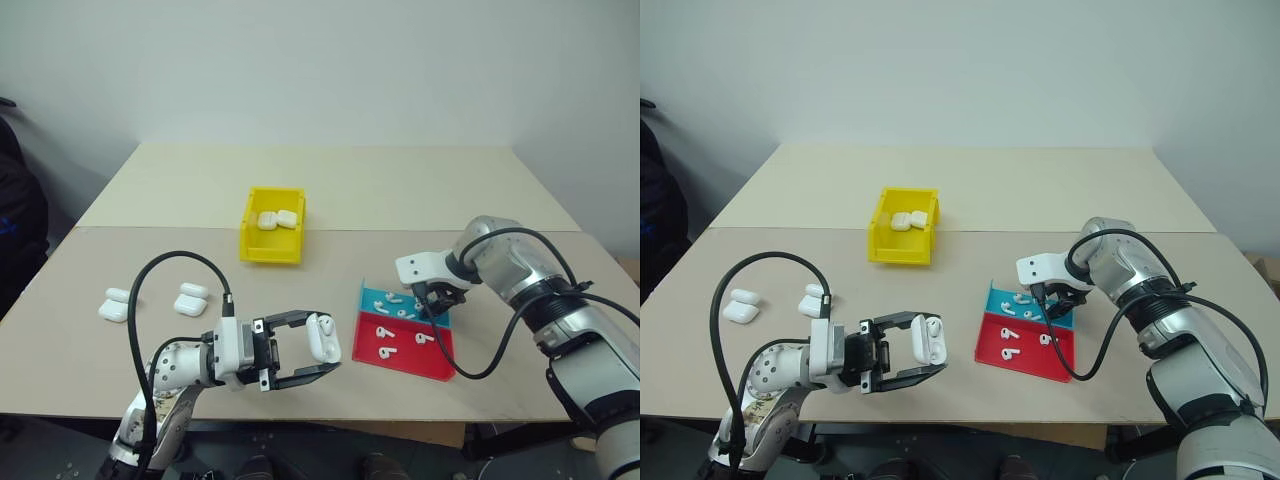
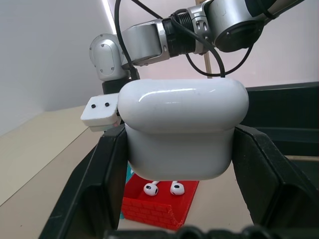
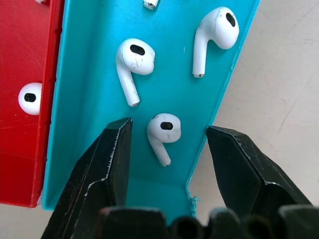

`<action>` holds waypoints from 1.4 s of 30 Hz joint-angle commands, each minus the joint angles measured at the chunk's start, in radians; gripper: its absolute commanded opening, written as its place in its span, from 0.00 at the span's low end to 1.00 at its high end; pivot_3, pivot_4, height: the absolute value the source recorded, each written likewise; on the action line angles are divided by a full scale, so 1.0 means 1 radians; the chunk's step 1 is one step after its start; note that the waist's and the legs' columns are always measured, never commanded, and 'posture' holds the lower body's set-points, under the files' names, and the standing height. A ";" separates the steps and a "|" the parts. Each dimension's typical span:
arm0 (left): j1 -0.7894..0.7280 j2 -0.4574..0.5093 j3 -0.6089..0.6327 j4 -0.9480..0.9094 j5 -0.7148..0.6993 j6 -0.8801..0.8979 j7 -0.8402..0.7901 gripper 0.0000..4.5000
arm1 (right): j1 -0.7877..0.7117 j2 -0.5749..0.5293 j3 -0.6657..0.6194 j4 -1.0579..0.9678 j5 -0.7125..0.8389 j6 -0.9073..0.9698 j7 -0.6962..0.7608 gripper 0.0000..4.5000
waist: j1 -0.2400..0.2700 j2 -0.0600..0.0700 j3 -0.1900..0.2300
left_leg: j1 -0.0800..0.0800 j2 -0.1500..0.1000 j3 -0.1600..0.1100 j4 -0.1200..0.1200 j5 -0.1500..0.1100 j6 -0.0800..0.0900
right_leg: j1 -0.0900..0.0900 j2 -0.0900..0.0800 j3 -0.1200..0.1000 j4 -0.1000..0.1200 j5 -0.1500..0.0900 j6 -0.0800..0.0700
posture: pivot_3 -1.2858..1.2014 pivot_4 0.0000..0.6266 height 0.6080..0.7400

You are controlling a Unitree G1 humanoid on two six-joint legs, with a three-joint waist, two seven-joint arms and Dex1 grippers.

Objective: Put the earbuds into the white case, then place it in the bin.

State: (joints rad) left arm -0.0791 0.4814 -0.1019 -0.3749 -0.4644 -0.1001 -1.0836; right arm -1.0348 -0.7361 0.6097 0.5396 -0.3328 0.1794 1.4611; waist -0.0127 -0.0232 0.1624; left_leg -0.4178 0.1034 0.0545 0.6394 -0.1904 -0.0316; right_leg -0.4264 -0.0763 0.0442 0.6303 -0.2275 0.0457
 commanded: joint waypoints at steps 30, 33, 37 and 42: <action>-0.008 -0.002 -0.004 -0.005 0.005 -0.028 0.002 0.62 | 0.028 -0.016 -0.046 -0.054 -0.018 -0.041 0.005 0.43 | 0.000 0.000 0.000 | 0.002 0.000 0.000 0.000 0.000 0.000 | 0.002 0.000 0.000 0.001 0.000 0.000 | 0.52 0.24 1.00; -0.009 -0.002 -0.005 -0.004 0.007 -0.029 0.001 0.62 | 0.034 -0.015 -0.052 -0.060 -0.021 -0.032 0.001 0.35 | 0.000 0.000 0.000 | 0.002 0.000 0.000 0.001 0.000 0.000 | 0.002 0.000 0.000 0.001 0.000 0.000 | 0.52 0.24 1.00; -0.015 -0.003 -0.008 -0.002 0.008 -0.026 0.001 0.62 | 0.039 -0.015 -0.057 -0.063 -0.027 -0.033 0.001 0.35 | 0.000 0.000 0.000 | 0.002 0.000 0.000 0.001 0.000 0.000 | 0.002 0.000 0.000 0.001 0.000 0.000 | 0.52 0.24 1.00; -0.019 -0.005 -0.010 0.005 0.010 -0.031 -0.001 0.62 | 0.046 -0.018 -0.060 -0.067 -0.029 -0.035 0.006 0.35 | 0.000 0.000 0.000 | 0.002 0.000 0.000 0.001 0.000 0.000 | 0.002 0.000 0.000 0.001 0.000 0.000 | 0.52 0.24 1.00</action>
State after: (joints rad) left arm -0.0817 0.4790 -0.1097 -0.3565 -0.4532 -0.1064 -1.0822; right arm -0.9948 -0.7380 0.5753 0.4922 -0.3598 0.1535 1.4598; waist -0.0125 -0.0232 0.1624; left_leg -0.4158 0.1034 0.0544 0.6401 -0.1904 -0.0317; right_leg -0.4248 -0.0763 0.0442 0.6314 -0.2275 0.0457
